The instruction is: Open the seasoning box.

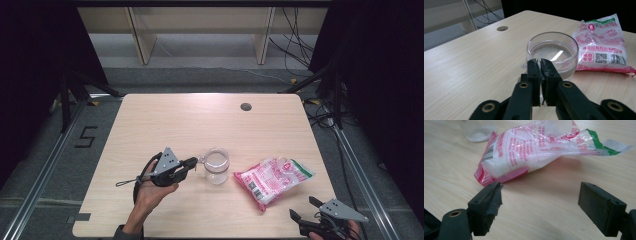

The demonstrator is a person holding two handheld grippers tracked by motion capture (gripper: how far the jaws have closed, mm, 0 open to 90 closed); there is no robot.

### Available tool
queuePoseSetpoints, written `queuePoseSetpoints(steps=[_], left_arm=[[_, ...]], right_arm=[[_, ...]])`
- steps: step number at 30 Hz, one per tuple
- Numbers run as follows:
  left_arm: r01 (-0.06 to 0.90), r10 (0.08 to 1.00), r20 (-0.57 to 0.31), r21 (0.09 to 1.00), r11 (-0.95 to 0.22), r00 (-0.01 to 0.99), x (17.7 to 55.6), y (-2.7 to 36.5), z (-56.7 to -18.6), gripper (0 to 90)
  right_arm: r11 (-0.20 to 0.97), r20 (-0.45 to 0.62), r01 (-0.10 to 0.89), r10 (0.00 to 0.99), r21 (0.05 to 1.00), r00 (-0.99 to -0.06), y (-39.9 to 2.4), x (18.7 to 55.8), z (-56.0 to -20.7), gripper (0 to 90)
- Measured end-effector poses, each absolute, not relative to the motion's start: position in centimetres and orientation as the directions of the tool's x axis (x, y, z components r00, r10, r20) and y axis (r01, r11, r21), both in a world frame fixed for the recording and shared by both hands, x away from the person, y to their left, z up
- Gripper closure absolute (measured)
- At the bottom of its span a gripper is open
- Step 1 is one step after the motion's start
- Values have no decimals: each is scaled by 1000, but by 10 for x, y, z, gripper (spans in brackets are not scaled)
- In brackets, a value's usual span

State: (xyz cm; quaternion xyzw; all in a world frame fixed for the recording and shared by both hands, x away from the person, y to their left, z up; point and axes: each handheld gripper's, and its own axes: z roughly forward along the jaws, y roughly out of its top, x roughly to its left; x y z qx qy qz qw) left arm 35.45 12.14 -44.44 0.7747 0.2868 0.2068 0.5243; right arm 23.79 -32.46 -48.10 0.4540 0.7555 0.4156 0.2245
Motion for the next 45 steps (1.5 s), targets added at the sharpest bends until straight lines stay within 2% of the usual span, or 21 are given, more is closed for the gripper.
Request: queuePoseSetpoints(steps=[4, 11, 15, 16, 17, 20, 21, 23, 27, 30, 32, 34, 37, 41, 42, 43, 45], left_arm=[[223, 665, 17, 936, -274, 747, 358, 121, -444, 894], [232, 668, -4, 939, -254, 745, 367, 120, -444, 895], [228, 663, -3, 941, -252, 748, 372, 116, -444, 895], [231, 666, -4, 940, -252, 746, 373, 115, -444, 894], [234, 660, -7, 938, -256, 751, 374, 114, -444, 894], [233, 656, -4, 936, -262, 755, 378, 111, -445, 895], [244, 665, -4, 932, -269, 747, 378, 110, -446, 895], [253, 666, -7, 928, -272, 746, 379, 108, -448, 895], [265, 669, -28, 930, -255, 742, 383, 109, -452, 894], [261, 677, -12, 928, -268, 736, 382, 111, -451, 893], [265, 676, -23, 930, -256, 736, 383, 111, -452, 885], [253, 671, -9, 930, -267, 742, 383, 112, -452, 884], [253, 670, -9, 930, -268, 742, 383, 112, -452, 883], [257, 672, -20, 932, -255, 741, 383, 112, -453, 882], [256, 672, -17, 932, -258, 741, 383, 112, -453, 879], [257, 672, -18, 931, -258, 741, 383, 112, -453, 878], [256, 671, -18, 932, -257, 741, 383, 112, -453, 877]], right_arm=[[217, 62, 521, 882, 826, -466, -323, 237, -482, 198], [242, 42, 505, 872, 829, -488, -321, 240, -482, 197], [223, 71, 538, 879, 813, -472, -318, 237, -481, 198], [259, 24, 499, 871, 827, -491, -321, 239, -481, 198], [243, 48, 516, 872, 822, -488, -320, 239, -481, 198], [254, 37, 504, 867, 825, -497, -321, 240, -481, 198], [224, 66, 532, 880, 816, -471, -318, 237, -481, 198], [247, 43, 502, 867, 829, -497, -319, 240, -482, 198], [247, 45, 510, 869, 824, -492, -317, 238, -481, 198], [250, 36, 501, 869, 829, -493, -317, 238, -481, 198], [221, 69, 526, 877, 821, -476, -314, 236, -480, 198], [247, 43, 497, 864, 832, -501, -314, 239, -481, 199], [220, 78, 499, 857, 838, -509, -309, 241, -480, 195], [241, 54, 456, 838, 856, -544, -302, 247, -478, 189], [219, 80, 484, 849, 847, -523, -297, 246, -477, 193], [253, 46, 454, 834, 854, -550, -297, 251, -477, 205], [262, 43, 453, 828, 852, -560, -293, 255, -476, 252]])
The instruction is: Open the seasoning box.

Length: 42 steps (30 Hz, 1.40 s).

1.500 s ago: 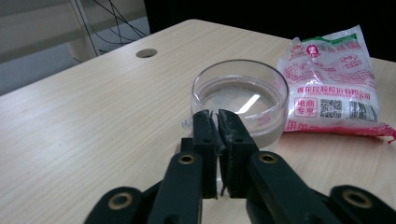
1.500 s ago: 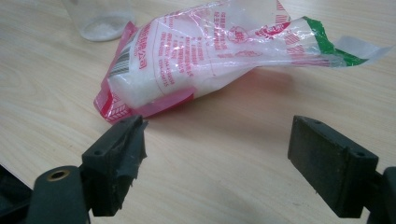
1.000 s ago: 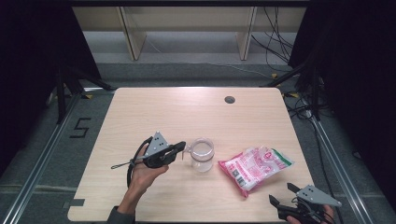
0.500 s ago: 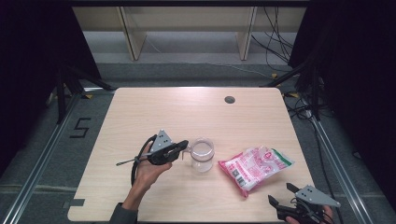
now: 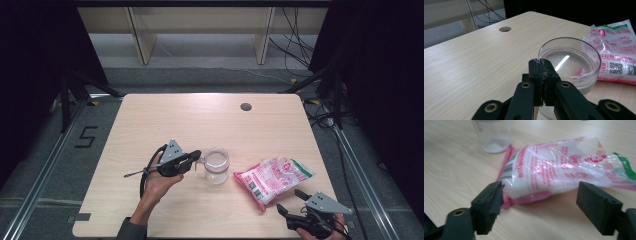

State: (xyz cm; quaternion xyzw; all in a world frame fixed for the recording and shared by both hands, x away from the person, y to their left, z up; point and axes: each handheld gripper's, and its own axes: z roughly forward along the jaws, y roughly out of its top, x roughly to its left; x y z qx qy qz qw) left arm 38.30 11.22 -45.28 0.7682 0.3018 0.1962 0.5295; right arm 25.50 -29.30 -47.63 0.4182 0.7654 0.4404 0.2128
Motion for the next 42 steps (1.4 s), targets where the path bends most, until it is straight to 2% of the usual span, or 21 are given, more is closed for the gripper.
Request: queuePoseSetpoints(steps=[2, 4, 9, 10, 11, 18, 19, 24, 33, 42], left_arm=[[254, 671, -14, 931, -261, 741, 383, 112, -453, 874], [257, 672, -16, 931, -261, 741, 383, 111, -454, 874], [253, 672, -8, 929, -269, 741, 383, 113, -454, 876], [252, 671, -7, 930, -269, 742, 383, 113, -454, 875], [249, 668, -9, 932, -265, 744, 383, 113, -454, 876], [253, 665, -15, 931, -263, 746, 383, 114, -454, 875], [254, 665, -13, 930, -266, 746, 383, 114, -454, 875], [252, 666, -12, 931, -265, 746, 383, 114, -454, 875], [264, 668, -31, 931, -251, 744, 382, 114, -455, 876], [257, 667, -23, 932, -255, 745, 383, 115, -455, 875]], right_arm=[[253, 63, 441, 808, 861, -586, -289, 260, -474, 327], [243, 113, 469, 784, 849, -611, -281, 264, -472, 387], [310, 75, 464, 762, 830, -644, -261, 275, -471, 509], [333, 47, 429, 742, 839, -668, -259, 280, -470, 545], [310, 77, 448, 747, 838, -660, -253, 279, -469, 562], [366, -8, 360, 710, 858, -704, -232, 305, -464, 749], [335, 46, 393, 709, 856, -704, -227, 306, -464, 761], [367, -22, 318, 683, 874, -730, -209, 324, -461, 854], [346, 9, 333, 681, 877, -732, -191, 345, -464, 894], [360, -17, 306, 672, 882, -741, -179, 355, -460, 900]])
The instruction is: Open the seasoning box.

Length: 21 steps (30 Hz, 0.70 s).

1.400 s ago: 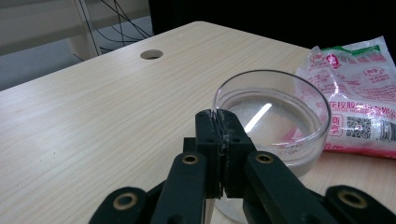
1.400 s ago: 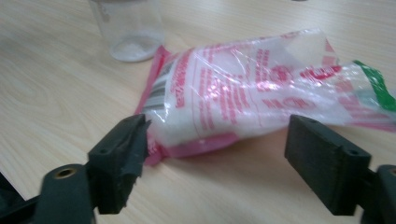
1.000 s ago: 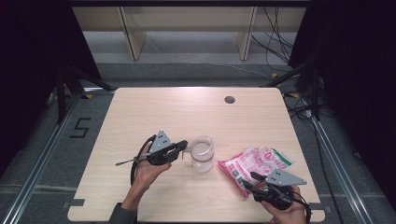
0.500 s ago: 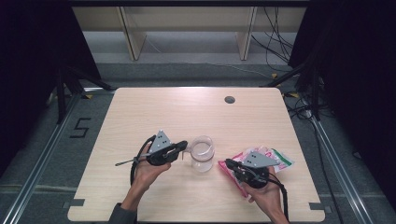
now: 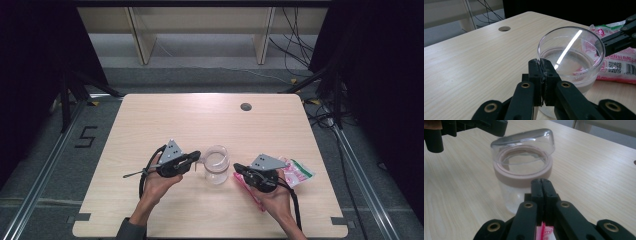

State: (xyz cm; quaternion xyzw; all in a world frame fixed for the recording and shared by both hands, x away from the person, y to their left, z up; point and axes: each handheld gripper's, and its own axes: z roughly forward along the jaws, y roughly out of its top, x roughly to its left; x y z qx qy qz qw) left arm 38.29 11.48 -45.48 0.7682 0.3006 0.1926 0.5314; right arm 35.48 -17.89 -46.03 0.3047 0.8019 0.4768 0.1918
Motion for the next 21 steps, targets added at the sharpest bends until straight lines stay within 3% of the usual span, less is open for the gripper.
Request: queuePoseSetpoints(steps=[11, 13, 15, 21], left_arm=[[254, 664, -23, 933, -253, 747, 383, 115, -455, 873], [255, 666, -23, 933, -255, 746, 383, 115, -455, 873], [255, 666, -21, 932, -257, 746, 383, 116, -455, 859], [273, 661, -28, 923, -270, 750, 378, 120, -454, 612]], right_arm=[[384, -24, 304, 653, 872, -757, -161, 358, -459, 900], [393, -55, 266, 640, 880, -766, -160, 359, -457, 900], [379, -25, 296, 650, 877, -760, -158, 357, -455, 900], [373, -23, 292, 650, 881, -759, -156, 357, -450, 900]])
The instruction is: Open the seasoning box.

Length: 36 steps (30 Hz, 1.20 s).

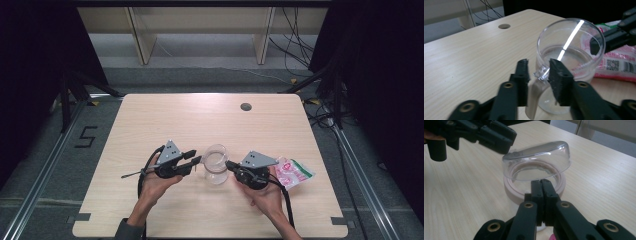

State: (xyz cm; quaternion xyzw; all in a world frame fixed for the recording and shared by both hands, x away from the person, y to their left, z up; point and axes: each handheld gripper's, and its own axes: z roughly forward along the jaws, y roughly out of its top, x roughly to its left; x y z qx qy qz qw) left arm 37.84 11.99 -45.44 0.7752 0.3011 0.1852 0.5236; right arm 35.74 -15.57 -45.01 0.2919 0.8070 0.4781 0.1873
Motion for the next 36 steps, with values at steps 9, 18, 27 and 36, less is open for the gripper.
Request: queuePoseSetpoints(steps=[9, 18, 27, 36], left_arm=[[319, 687, -14, 892, -320, 727, 363, 139, -464, 418], [350, 714, -26, 884, -310, 699, 346, 152, -477, 355], [350, 711, -21, 880, -321, 703, 340, 153, -482, 336], [355, 715, -23, 879, -319, 699, 339, 157, -485, 337]], right_arm=[[353, -14, 284, 648, 892, -762, -147, 360, -448, 898], [353, -43, 233, 625, 906, -779, -133, 360, -436, 891], [366, -94, 168, 599, 916, -795, -116, 357, -429, 889], [408, -131, 139, 566, 903, -814, -102, 350, -429, 880]])
